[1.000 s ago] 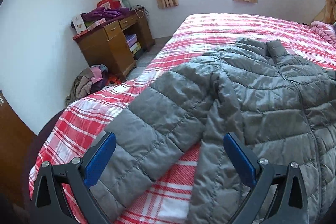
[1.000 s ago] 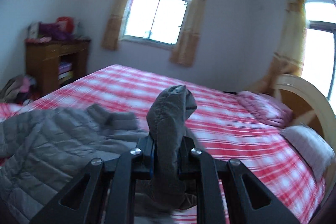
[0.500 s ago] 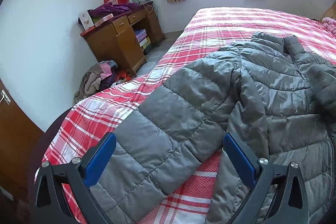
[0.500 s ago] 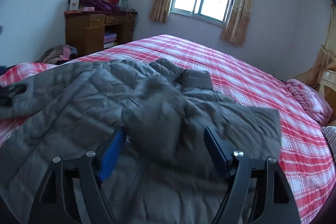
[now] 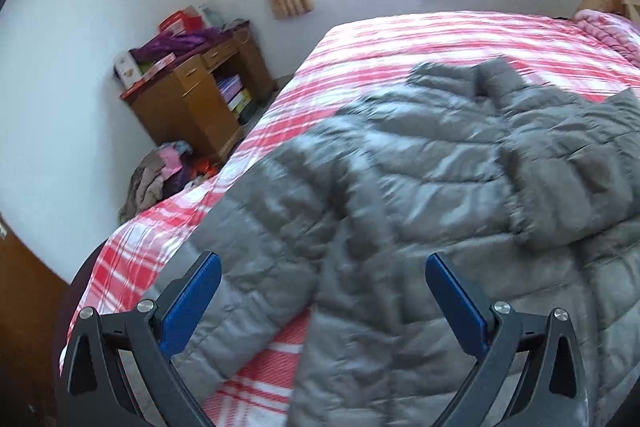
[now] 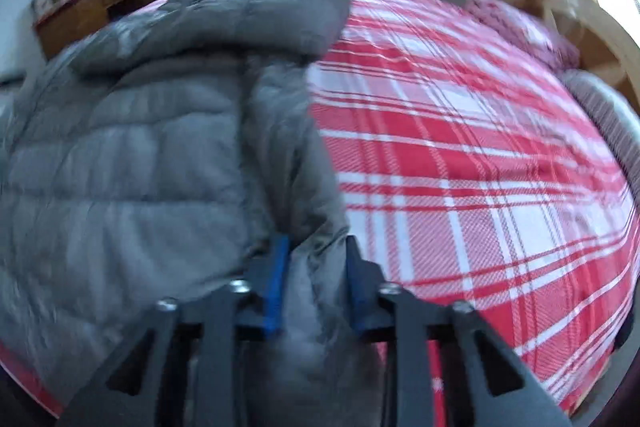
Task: Fold large clothes
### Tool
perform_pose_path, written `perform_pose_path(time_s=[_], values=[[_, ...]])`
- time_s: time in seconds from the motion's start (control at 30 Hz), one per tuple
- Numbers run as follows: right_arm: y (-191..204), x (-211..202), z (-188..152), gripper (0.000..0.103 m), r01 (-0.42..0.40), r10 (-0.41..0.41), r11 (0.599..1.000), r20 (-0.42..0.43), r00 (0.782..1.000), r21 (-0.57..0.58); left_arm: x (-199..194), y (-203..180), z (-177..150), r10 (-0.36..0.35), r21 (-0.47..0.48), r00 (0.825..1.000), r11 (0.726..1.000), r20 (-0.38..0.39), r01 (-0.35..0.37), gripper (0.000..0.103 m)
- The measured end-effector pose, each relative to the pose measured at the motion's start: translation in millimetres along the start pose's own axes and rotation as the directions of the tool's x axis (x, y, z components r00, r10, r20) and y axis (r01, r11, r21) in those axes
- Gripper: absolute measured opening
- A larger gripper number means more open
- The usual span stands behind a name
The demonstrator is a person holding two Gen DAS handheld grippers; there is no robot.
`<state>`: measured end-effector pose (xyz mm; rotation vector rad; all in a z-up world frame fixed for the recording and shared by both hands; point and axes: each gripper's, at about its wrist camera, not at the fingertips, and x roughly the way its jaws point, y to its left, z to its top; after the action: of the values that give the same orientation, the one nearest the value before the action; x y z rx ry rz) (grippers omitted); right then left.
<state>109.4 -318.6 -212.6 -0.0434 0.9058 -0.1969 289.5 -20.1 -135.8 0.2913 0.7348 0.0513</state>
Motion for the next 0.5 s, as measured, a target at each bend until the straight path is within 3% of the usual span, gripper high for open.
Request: perform_pose_path(time_s=[0.07, 0.13, 0.2, 0.3, 0.47, 0.5], values=[[2.8, -1.9, 0.0, 0.026, -0.007, 0.007, 1.000, -0.001, 1.000, -0.005, -1.5, -13.9, 12.3, -0.036, -0.004, 0.999, 0.999, -0.001, 0.036, 0.102], [-8.8, -4.2, 9.1, 0.033, -0.017, 0.017, 0.999, 0.007, 1.000, 0.046, -1.1, -31.7, 27.6, -0.087, -0.006, 0.996, 0.996, 0.004, 0.087, 0.102], [-20.3, -8.6, 16.8, 0.051, -0.039, 0.038, 0.995, 0.019, 0.999, 0.095, 3.1, -51.6, 41.8, -0.137, -0.001, 0.991, 0.991, 0.000, 0.137, 0.102], [-24.0, -25.3, 23.6, 0.066, -0.062, 0.055, 0.991, 0.065, 0.996, 0.122, 14.8, -90.0, 57.4, -0.191, 0.042, 0.982, 0.981, 0.011, 0.190, 0.102], [-26.1, -22.4, 25.0, 0.066, -0.083, 0.072, 0.991, 0.099, 0.992, 0.105, 62.7, -137.6, 65.3, -0.213, 0.084, 0.974, 0.972, -0.071, 0.219, 0.101], [-26.9, -19.6, 24.4, 0.066, -0.087, 0.077, 0.990, 0.097, 0.992, 0.109, 69.6, -140.0, 64.5, -0.233, 0.077, 0.969, 0.968, -0.078, 0.239, 0.083]])
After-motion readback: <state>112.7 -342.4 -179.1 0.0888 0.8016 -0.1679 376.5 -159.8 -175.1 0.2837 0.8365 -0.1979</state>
